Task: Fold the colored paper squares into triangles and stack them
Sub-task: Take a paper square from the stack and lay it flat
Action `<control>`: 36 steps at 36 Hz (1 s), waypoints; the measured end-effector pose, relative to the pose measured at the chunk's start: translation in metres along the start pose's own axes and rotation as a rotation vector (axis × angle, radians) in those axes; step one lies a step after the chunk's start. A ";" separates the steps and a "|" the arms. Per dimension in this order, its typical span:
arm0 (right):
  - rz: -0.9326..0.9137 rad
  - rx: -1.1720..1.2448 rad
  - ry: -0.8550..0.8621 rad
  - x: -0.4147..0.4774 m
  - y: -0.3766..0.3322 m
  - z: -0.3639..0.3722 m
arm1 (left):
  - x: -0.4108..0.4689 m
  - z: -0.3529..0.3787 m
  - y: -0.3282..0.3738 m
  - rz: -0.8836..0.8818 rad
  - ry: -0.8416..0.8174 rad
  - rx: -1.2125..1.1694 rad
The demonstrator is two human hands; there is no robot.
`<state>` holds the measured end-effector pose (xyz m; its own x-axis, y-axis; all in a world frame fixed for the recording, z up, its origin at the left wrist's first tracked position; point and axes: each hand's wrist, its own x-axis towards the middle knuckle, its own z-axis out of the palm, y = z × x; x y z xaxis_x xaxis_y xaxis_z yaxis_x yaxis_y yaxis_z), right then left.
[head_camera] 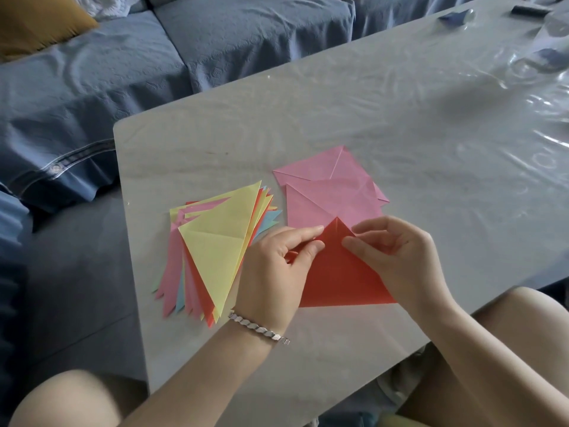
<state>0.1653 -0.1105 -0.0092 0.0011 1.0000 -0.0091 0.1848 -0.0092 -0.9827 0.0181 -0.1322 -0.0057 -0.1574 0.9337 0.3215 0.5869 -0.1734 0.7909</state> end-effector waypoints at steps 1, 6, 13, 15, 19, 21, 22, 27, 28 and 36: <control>0.016 0.018 -0.005 -0.001 -0.001 0.000 | 0.000 0.000 0.000 0.008 0.001 0.002; 0.027 0.056 -0.016 -0.004 -0.003 0.000 | 0.000 0.000 0.001 0.013 -0.007 -0.007; -0.007 0.057 -0.022 -0.005 -0.006 -0.001 | -0.001 0.000 0.001 0.010 -0.001 -0.020; -0.005 0.059 -0.023 -0.005 -0.007 -0.001 | -0.001 0.000 0.001 0.007 0.005 -0.027; -0.015 0.062 -0.024 -0.005 -0.008 -0.001 | 0.000 0.000 0.001 0.019 0.015 -0.025; -0.028 0.057 -0.023 -0.005 -0.009 -0.001 | 0.000 -0.001 0.001 0.024 0.011 -0.025; -0.033 0.052 -0.023 -0.005 -0.009 -0.001 | 0.000 -0.001 0.001 0.027 0.007 -0.026; -0.050 0.038 -0.037 -0.006 -0.009 0.000 | -0.001 -0.002 0.001 0.026 -0.013 -0.035; -0.056 0.037 -0.038 -0.006 -0.008 0.000 | -0.001 -0.002 0.001 0.026 -0.012 -0.031; -0.098 0.007 -0.027 -0.006 -0.007 0.001 | -0.003 -0.002 0.003 0.028 0.040 -0.003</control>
<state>0.1627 -0.1169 -0.0024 -0.0433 0.9957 0.0822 0.1759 0.0886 -0.9804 0.0189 -0.1357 -0.0036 -0.1726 0.9151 0.3645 0.5889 -0.2008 0.7829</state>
